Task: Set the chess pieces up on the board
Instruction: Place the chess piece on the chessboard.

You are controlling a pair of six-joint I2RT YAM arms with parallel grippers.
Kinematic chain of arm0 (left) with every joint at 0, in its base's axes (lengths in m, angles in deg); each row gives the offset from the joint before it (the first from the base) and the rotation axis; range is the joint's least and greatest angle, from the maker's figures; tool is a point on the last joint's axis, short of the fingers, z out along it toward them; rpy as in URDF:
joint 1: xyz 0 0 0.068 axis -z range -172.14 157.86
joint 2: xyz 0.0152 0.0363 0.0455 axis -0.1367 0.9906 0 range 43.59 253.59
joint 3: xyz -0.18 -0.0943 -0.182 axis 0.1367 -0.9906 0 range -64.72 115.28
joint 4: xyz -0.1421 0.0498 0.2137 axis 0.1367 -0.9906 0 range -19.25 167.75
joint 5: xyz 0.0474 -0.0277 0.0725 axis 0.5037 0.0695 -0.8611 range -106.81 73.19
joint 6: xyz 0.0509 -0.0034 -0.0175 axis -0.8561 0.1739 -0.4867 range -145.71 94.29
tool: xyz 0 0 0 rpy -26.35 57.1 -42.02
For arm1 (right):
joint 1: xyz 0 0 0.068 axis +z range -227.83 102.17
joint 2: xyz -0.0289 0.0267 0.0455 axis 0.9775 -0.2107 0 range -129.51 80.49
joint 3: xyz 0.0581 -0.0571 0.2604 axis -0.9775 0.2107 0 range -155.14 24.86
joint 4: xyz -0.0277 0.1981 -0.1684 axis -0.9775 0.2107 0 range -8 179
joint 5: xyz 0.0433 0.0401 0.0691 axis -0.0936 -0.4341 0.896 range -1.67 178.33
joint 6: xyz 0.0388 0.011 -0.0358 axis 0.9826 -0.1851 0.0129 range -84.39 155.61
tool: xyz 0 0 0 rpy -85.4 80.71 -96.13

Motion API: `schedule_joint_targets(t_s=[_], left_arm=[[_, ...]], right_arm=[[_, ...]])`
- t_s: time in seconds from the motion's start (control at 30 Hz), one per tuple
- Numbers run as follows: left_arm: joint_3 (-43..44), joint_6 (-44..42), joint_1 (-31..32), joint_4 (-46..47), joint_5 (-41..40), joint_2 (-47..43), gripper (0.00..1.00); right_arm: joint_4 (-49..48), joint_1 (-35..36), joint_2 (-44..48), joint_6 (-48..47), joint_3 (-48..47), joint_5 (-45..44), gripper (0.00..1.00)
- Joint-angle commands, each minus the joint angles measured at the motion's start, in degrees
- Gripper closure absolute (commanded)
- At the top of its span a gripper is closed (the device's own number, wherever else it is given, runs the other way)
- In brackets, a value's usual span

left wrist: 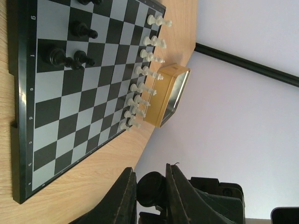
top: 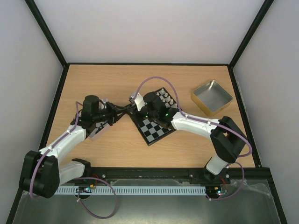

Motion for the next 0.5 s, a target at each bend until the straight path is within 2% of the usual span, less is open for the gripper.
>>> schedule_joint_targets(t_s=[0.0,0.33,0.4,0.47], left_arm=[[0.85,-1.93,0.25,-0.91,4.85,-1.14,0.84],[1.60,-3.65,0.25,-2.42,4.96,-0.80,0.81],[2.05,-4.63,0.25,-3.34,4.45,-0.72,0.74],[2.61,-5.91,0.25,-4.58,3.40,-0.73,0.61]], right_arm=[[1.98,0.10,0.75,-2.88,-1.80,-0.25,0.85],[0.91,0.12,3.14,-1.92,-0.92,-1.02,0.98],[1.00,0.11,3.66,-1.39,-0.35,-1.83,0.98],[1.16,0.10,4.51,-0.57,0.75,-2.56,0.98]])
